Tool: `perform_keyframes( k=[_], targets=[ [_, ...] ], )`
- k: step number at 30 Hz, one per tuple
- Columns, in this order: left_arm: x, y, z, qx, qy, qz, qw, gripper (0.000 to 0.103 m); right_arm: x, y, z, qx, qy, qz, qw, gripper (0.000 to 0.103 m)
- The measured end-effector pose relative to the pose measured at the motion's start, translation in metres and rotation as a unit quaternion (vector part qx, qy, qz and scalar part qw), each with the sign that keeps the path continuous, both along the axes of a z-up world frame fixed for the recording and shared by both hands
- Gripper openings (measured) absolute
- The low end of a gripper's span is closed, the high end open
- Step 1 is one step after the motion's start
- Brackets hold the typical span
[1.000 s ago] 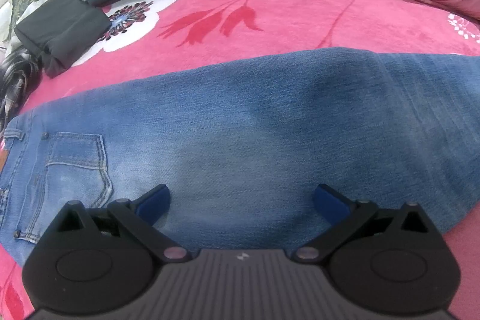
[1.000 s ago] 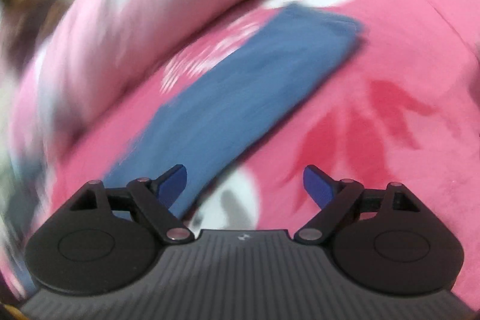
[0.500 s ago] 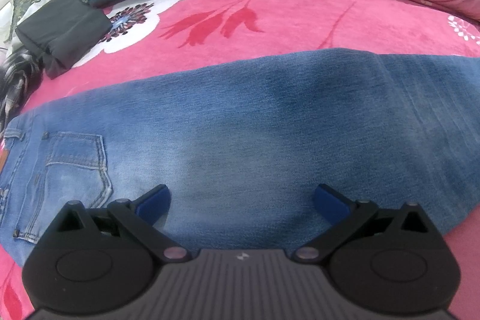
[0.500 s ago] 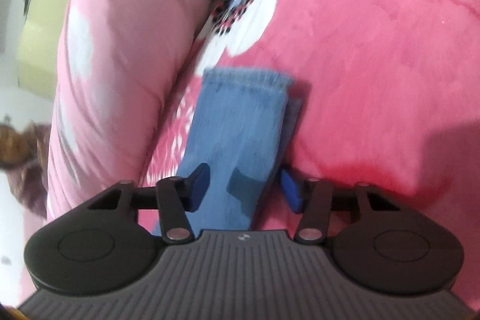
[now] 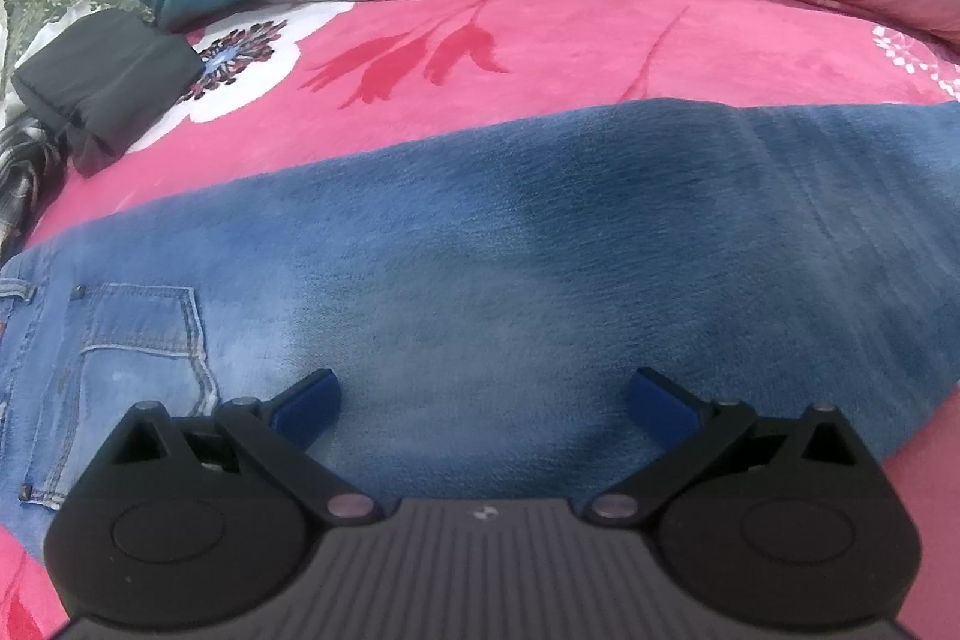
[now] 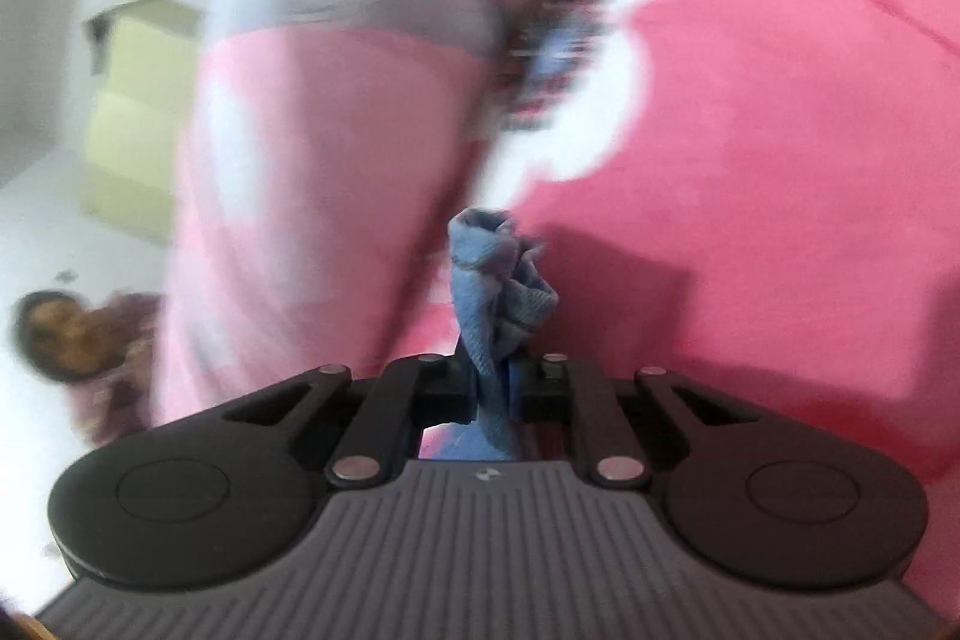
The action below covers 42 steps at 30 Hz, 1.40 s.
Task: Fold clothes
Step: 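Grasp the jeans leg hem with the right gripper, then lift the hem with the right gripper and fold it over toward the waistband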
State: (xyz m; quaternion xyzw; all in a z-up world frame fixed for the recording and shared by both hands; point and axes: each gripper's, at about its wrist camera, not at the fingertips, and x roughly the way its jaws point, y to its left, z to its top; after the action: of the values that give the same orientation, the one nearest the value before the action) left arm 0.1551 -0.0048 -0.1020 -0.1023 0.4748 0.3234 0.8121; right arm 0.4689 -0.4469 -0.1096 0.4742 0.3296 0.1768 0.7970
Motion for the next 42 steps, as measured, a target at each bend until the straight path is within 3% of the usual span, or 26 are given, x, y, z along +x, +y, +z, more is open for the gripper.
perform_keyframes(
  k=[4,8,15,20,24,28,31,35,37,40,42],
  targets=[
    [-0.002,0.003,0.0,-0.004,-0.006,-0.009,0.9999,0.103,-0.018,0.028,0.034,0.03,-0.043,0.047,0.998,0.007],
    [-0.002,0.008,0.001,-0.013,-0.007,-0.026,0.9995,0.103,-0.047,0.064,0.054,0.083,-0.056,0.09,0.991,0.007],
    [-0.001,0.017,0.014,-0.013,0.009,-0.069,0.9975,0.098,-0.107,0.142,0.065,0.17,-0.031,0.139,0.975,0.007],
    [-0.032,0.04,0.046,-0.02,-0.038,-0.071,0.9966,0.096,-0.149,0.202,0.067,0.204,-0.006,0.189,0.96,0.007],
    [-0.064,0.066,0.059,-0.036,-0.049,-0.057,0.9965,0.094,-0.181,0.247,0.067,0.227,0.011,0.218,0.949,0.007],
    [-0.097,0.097,0.062,-0.039,-0.044,-0.029,0.9979,0.091,-0.21,0.294,0.068,0.227,0.022,0.254,0.94,0.007],
    [-0.119,0.129,0.054,-0.077,-0.038,0.009,0.9963,0.085,-0.231,0.334,0.063,0.229,0.035,0.282,0.931,0.007],
    [-0.137,0.159,0.031,-0.137,-0.037,0.013,0.9898,0.085,-0.256,0.377,0.058,0.213,0.053,0.315,0.924,0.007],
    [-0.139,0.156,0.031,-0.129,-0.038,-0.016,0.9908,0.088,-0.266,0.395,0.054,0.204,0.064,0.321,0.922,0.007],
    [-0.155,0.164,0.041,-0.158,-0.073,-0.006,0.9848,0.084,-0.28,0.415,0.052,0.187,0.071,0.332,0.922,0.007],
    [-0.18,0.179,0.05,-0.197,-0.111,0.025,0.9738,0.081,-0.288,0.429,0.054,0.172,0.069,0.345,0.92,0.007]
  ],
)
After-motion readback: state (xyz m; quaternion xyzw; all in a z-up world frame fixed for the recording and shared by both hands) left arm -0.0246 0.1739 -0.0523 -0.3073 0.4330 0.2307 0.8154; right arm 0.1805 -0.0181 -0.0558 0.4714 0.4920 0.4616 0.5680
